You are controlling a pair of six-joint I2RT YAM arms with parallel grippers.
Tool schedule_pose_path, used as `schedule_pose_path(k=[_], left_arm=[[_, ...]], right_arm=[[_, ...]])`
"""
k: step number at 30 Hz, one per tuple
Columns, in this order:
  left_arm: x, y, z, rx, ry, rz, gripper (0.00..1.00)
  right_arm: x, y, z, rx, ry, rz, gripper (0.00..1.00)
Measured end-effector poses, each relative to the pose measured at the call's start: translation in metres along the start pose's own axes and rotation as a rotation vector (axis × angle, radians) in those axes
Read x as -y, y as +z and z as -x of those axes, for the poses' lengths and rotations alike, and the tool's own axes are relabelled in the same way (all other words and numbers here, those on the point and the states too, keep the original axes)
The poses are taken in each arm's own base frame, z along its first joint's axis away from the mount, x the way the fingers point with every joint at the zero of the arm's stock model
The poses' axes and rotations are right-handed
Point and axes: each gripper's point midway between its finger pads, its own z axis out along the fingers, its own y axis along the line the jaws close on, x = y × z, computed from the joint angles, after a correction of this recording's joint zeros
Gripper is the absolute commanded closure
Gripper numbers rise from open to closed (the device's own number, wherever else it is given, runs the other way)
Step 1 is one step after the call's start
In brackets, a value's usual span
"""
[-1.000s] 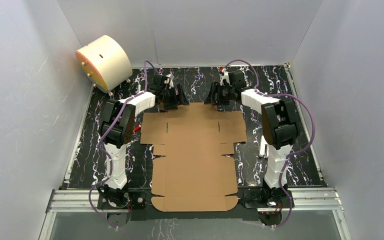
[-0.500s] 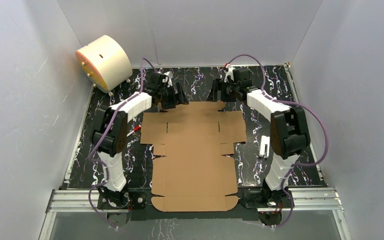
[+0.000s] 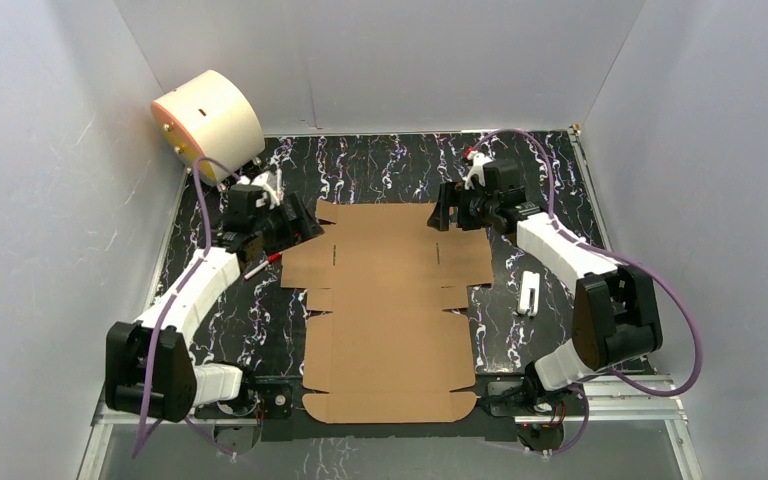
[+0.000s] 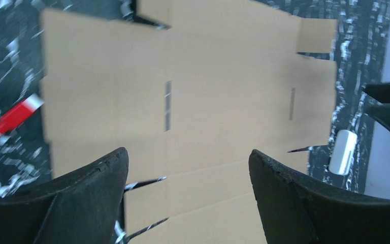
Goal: Fold the paper box
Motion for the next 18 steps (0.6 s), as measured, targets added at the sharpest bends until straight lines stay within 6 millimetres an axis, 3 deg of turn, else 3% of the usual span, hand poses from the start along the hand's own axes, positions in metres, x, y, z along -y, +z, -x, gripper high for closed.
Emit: schedule_pose_path(k=[5,14,18], left_arm=[[-0.041,-0.016,-0.026,-0.024,-0.066,0.086,0.14],[-0.051,-0.020,-0.073,-0.122,-0.118,0.072,0.15],[-0.060,-0.019,-0.093,-0.167,-0.154,0.088,0.15]], right_arm=[[-0.006,-0.006,-0.021,-0.026,0.009,0.028,0.05],[-0.038,0.002,-0.074,-0.116,0.014,0.131,0.07],[-0.053,0.007,-0.087,-0.122,0.002,0.174,0.08]])
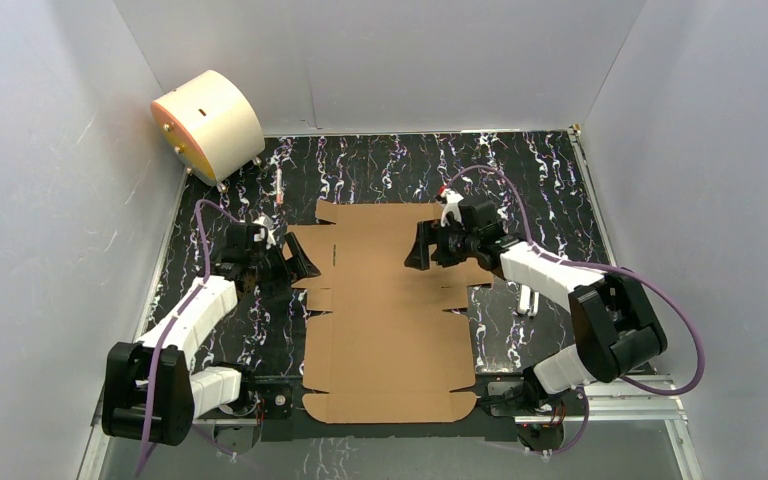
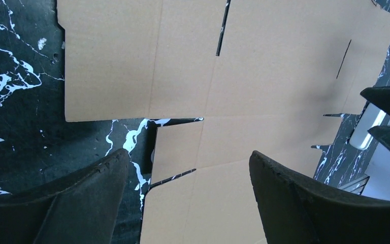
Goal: Fold the paper box
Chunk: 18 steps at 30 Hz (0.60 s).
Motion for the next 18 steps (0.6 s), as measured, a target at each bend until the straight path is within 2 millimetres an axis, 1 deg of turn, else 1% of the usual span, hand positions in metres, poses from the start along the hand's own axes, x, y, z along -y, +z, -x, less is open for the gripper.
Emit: schedule_pose_path(k=[2,6,8,13,18], left_arm=[[-0.002,0.001,-0.003,-0.005,-0.013,0.008,0.15],[-0.006,0.002,0.002,0.019,-0.031,0.031,0.15],[-0.007,0.005,0.002,0.015,-0.038,0.035,0.17],[-0.012,0.015,-0.008,-0.040,-0.067,0.046,0.24],[-0.010,0.018,-0.017,-0.079,-0.080,0.014,0.31]], right_arm=[[-0.005,0.003,-0.005,-0.002,-0.001,0.016,0.08],[-0.016,0.009,-0.010,0.006,-0.019,0.048,0.09],[-0.019,0.011,-0.012,0.007,-0.022,0.056,0.09],[-0.022,0.015,-0.018,0.012,-0.029,0.069,0.09],[-0.019,0.021,-0.026,0.001,-0.026,0.071,0.11]])
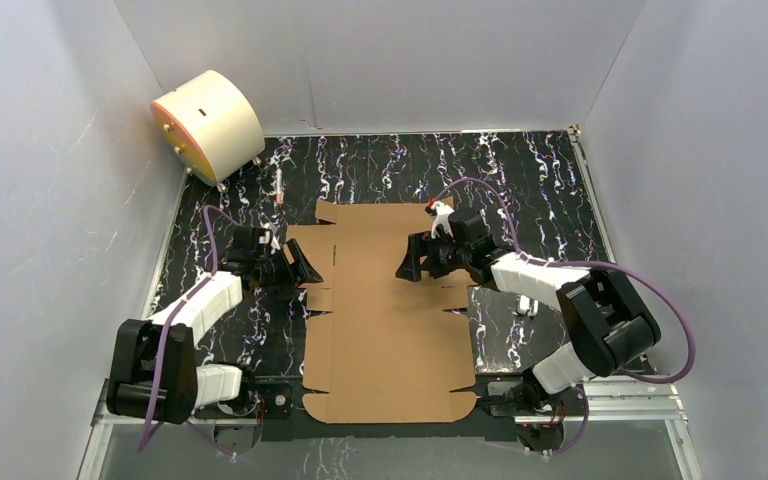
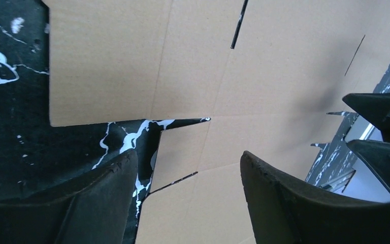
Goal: Fold the paper box
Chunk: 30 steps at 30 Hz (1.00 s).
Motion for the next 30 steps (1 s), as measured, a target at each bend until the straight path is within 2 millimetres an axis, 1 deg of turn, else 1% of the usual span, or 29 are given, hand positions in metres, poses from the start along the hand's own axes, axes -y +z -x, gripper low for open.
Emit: schedule_pose_path(k=[4,8,10,16,19,22,24,28,30], left_arm=[[0.002,0.005,-0.006,-0.031,-0.009,-0.027,0.38],[-0.001,0.010,-0.017,-0.070,-0.019,-0.027,0.42],[0.001,0.010,-0.021,-0.079,-0.013,-0.032,0.46],[0.005,0.011,-0.026,-0.084,0.019,-0.030,0.60],[0.010,0.009,-0.028,-0.075,0.052,-0.027,0.65],[0.020,0.007,-0.030,-0.071,0.094,-0.026,0.65],[0.031,0.005,-0.030,-0.069,0.127,-0.035,0.65],[0.052,0.002,-0.029,-0.062,0.180,-0.066,0.59],[0.060,0.000,-0.029,-0.059,0.196,-0.078,0.57]], right_arm=[[0.003,0.006,-0.006,-0.008,0.003,-0.003,0.11],[0.008,0.013,-0.018,-0.029,0.021,-0.014,0.12],[0.010,0.015,-0.023,-0.037,0.024,-0.018,0.12],[0.008,0.020,-0.020,-0.019,0.011,-0.010,0.13],[0.009,0.022,-0.019,-0.009,0.005,-0.018,0.14],[0.009,0.023,-0.018,-0.004,0.001,-0.025,0.14],[0.009,0.024,-0.018,-0.002,-0.003,-0.031,0.14],[0.008,0.025,-0.019,0.000,-0.010,-0.036,0.14],[0.008,0.025,-0.019,0.002,-0.010,-0.039,0.15]])
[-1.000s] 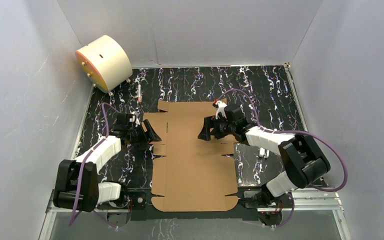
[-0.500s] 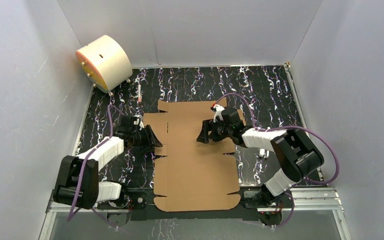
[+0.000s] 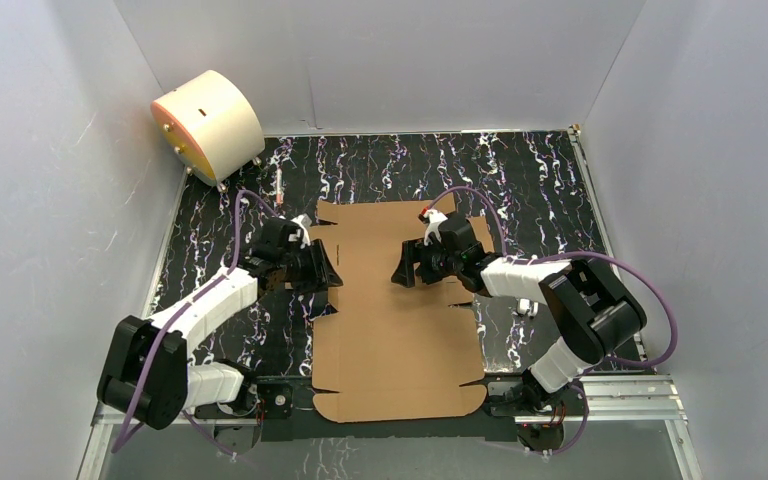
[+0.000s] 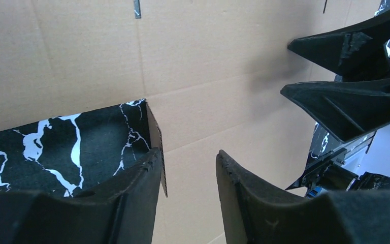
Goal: Fold the paper box
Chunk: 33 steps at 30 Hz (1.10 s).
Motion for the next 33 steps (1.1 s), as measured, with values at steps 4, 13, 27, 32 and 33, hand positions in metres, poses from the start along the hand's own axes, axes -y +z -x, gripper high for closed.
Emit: schedule_pose_path(k=[4,13,27,32,33], left_arm=[[0.009,0.000,-0.001,0.001,0.023,-0.008,0.56],[0.022,0.013,-0.022,-0.056,0.066,-0.001,0.55],[0.023,0.021,-0.019,-0.031,0.117,0.048,0.46],[0.027,0.010,0.000,0.039,0.163,0.078,0.39],[0.029,0.007,0.004,0.056,0.172,0.083,0.38]], right_arm=[[0.001,0.000,0.000,0.003,0.004,-0.010,0.15],[0.001,0.001,0.001,0.008,0.015,-0.022,0.15],[0.001,0.002,0.002,0.004,0.015,-0.031,0.15],[0.001,0.000,0.002,-0.001,0.013,-0.039,0.11],[0.000,-0.002,0.003,-0.002,0.012,-0.043,0.09]])
